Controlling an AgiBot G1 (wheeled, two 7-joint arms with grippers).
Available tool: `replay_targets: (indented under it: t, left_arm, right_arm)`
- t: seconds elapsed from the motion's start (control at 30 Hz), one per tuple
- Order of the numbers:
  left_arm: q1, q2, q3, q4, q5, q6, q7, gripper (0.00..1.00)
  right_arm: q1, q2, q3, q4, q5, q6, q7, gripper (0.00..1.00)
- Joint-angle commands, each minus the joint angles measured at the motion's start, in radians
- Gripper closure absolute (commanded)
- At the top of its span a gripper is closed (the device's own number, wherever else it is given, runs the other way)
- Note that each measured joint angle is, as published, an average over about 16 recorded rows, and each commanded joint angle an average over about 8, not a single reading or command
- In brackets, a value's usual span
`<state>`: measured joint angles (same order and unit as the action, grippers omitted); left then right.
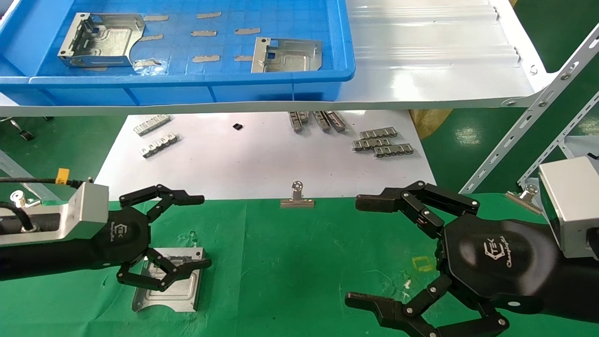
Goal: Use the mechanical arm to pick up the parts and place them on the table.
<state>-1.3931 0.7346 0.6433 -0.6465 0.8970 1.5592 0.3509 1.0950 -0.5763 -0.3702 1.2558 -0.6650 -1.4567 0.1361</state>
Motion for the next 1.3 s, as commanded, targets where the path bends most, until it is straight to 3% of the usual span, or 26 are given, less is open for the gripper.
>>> replay_targets:
  t: [0.03,1.03,1.3]
  left_arm:
    - [0.018,-0.007,-0.021,-0.036,-0.009,-0.004,-0.031,0.00]
    - [0.289,-0.112,-0.330,-0.579,-0.151,-0.058,-0.489,0.00]
    - [0.333,-0.129,-0.381,-0.667,-0.174,-0.066,-0.553,0.00]
  right_arm:
    - [0.000,0.000,0.000,0.000,0.000,0.000,0.000,0.00]
    - [0.000,0.000,0.000,0.000,0.000,0.000,0.000,0.00]
    - [0.000,0.000,0.000,0.000,0.000,0.000,0.000,0.00]
